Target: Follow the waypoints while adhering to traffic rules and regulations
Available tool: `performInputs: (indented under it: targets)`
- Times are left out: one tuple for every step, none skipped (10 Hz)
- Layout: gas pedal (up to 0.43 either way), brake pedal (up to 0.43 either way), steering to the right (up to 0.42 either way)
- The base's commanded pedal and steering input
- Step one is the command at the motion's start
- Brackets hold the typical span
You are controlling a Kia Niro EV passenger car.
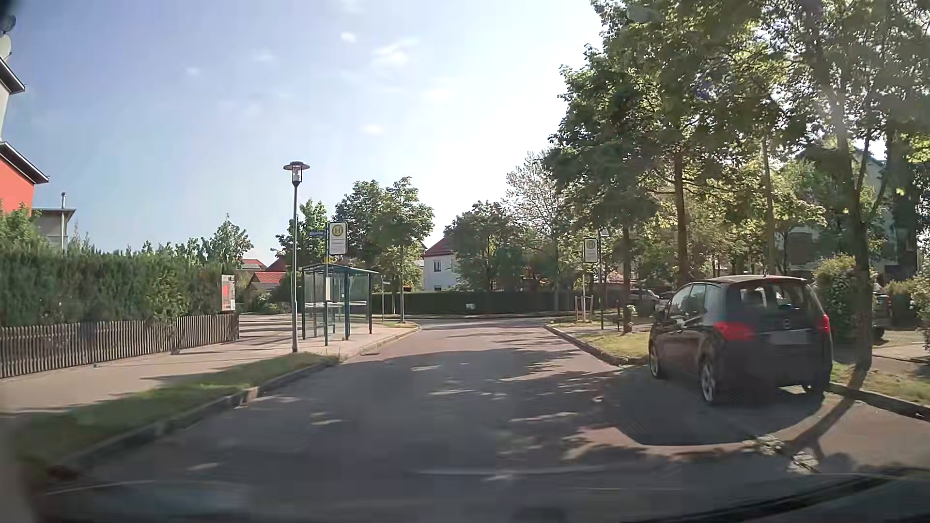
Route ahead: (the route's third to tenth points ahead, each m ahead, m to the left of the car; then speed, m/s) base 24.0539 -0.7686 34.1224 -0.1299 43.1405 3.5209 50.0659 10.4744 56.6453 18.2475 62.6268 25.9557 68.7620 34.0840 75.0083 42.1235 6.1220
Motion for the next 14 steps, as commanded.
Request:
performInputs:
  targets:
    - [0.0,0.0,0.015]
    - [0.0,0.0,0.016]
    - [0.0,0.0,0.016]
    - [0.0,0.0,0.016]
    - [0.0,0.0,0.016]
    - [0.0,0.0,0.016]
    - [0.0,0.0,0.016]
    - [0.0,0.0,0.013]
    - [0.0,0.0,0.01]
    - [0.0,0.0,0.008]
    - [0.0,0.0,0.008]
    - [0.0,0.0,0.007]
    - [0.0,0.0,0.004]
    - [0.0,0.0,0.002]
